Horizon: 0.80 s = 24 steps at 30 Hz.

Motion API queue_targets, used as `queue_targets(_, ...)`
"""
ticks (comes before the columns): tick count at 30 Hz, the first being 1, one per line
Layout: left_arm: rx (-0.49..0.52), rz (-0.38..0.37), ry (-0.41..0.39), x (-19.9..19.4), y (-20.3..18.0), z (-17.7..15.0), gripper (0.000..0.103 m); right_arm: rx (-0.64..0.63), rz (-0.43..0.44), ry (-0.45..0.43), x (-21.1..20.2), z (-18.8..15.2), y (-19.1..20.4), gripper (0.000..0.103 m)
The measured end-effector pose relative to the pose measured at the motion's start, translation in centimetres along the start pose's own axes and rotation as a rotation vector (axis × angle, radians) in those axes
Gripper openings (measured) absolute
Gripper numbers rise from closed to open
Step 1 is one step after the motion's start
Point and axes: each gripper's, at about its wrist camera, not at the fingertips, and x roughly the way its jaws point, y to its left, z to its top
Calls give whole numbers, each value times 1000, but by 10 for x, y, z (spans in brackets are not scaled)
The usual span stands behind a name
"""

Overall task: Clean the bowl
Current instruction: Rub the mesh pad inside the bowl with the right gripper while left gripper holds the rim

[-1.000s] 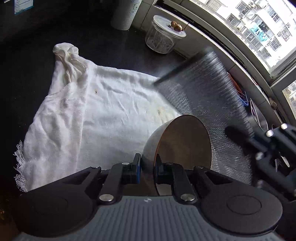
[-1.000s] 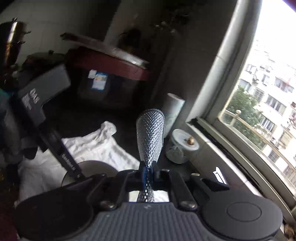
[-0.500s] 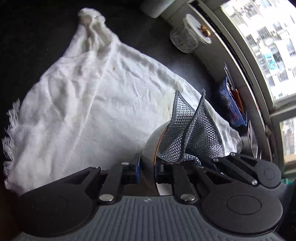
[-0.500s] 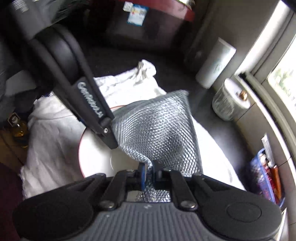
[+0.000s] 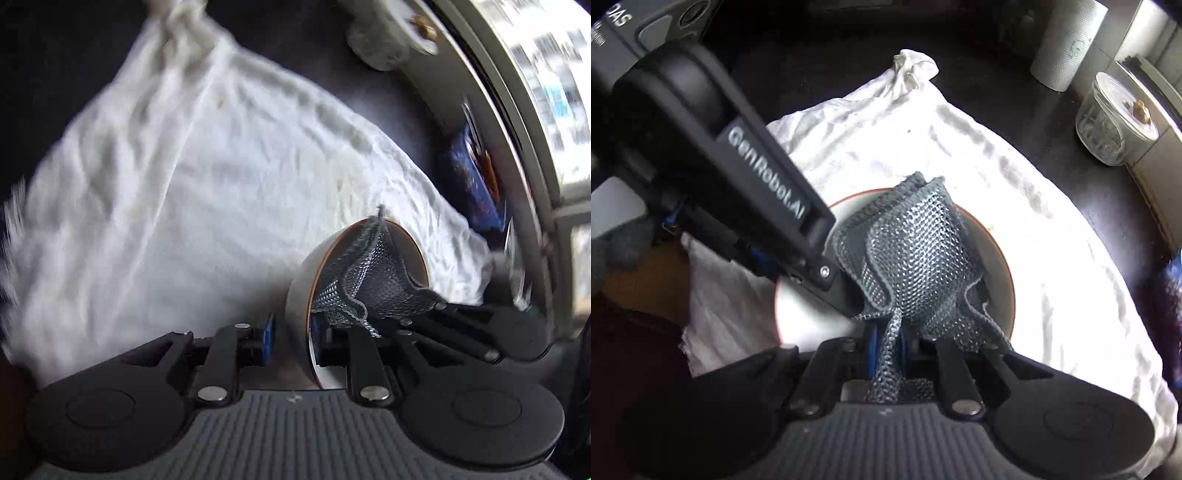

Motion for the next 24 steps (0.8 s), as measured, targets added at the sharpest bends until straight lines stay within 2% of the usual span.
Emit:
queue_targets(2,206,62,-43,-3,-18,2,18,-34,-45,-3,-3,-2,3,11)
queue_targets(4,463,131,-70,-4,-39,1,12,-78,-100,-8,-7,-3,5,11)
queue_targets(6,560,150,-60,0,-48,2,9,-112,-142,-10,-10,-3,5,10)
queue_targets(7,547,144,-51,1,-47,4,8,-126,-156,-10,-11,-3,5,8)
queue_targets(10,436,95,-14,0,-35,11,8,-158,-179,-7,-11,-2,7,8)
queue_targets(13,222,25,20,-1,-15,10,8,-129,-159,2,-9,-5,7,8)
queue_targets(18,-229,-96,67,-2,24,3,11,4,-54,0,-9,-1,4,11)
queue_targets(22,-519,-168,113,2,47,-14,15,146,39,-20,-14,-5,1,14)
queue_targets(24,-628,-216,161,7,55,-23,16,225,101,-32,-18,-6,-4,19)
